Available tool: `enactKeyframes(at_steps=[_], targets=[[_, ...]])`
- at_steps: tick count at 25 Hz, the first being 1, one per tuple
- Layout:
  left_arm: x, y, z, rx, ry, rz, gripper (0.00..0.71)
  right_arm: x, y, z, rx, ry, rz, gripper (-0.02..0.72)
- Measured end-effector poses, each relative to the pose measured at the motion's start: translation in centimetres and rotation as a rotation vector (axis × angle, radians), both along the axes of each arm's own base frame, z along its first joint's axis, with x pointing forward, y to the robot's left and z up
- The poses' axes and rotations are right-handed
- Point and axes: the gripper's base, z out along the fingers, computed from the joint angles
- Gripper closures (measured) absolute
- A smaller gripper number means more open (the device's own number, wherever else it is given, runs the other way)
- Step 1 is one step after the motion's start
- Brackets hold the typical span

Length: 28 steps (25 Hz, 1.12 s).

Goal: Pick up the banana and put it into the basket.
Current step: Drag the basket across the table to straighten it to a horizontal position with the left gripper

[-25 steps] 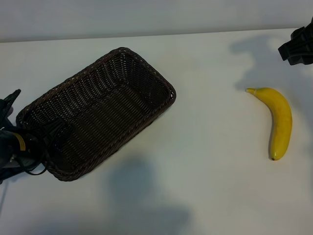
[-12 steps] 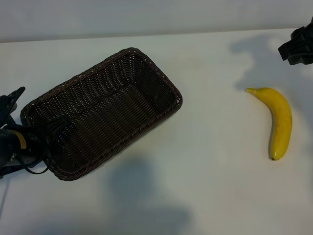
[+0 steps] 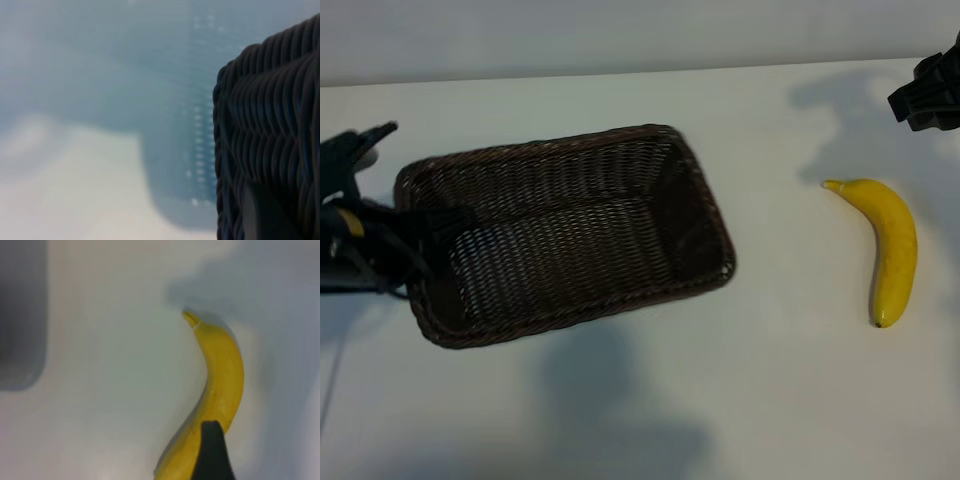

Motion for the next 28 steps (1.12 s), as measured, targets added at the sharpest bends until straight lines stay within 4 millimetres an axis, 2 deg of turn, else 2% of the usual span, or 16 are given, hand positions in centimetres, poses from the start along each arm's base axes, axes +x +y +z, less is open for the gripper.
enactKeyframes(at_steps=[5, 12, 15, 20, 24, 28], targets=[[1.3, -0.4, 2.4, -0.008, -0.046, -0.076, 0.547, 0.0, 0.0, 0.0, 0.0, -0.001, 0.0, 0.177], [2.6, 1.9, 4.4, -0.044, -0.078, -0.129, 0.549, 0.0, 0.0, 0.0, 0.0, -0.001, 0.0, 0.177], [3.2, 3.0, 4.1, -0.123, -0.08, -0.15, 0.549, 0.0, 0.0, 0.0, 0.0, -0.001, 0.0, 0.177], [4.8, 4.3, 2.3, -0.176, -0.077, -0.185, 0.55, 0.0, 0.0, 0.0, 0.0, -0.001, 0.0, 0.177], [6.5, 4.5, 0.9, -0.167, -0.039, -0.229, 0.55, 0.0, 0.0, 0.0, 0.0, -0.001, 0.0, 0.177], [8.7, 4.3, 0.5, -0.189, -0.008, -0.273, 0.55, 0.0, 0.0, 0.0, 0.001, -0.001, 0.0, 0.177]])
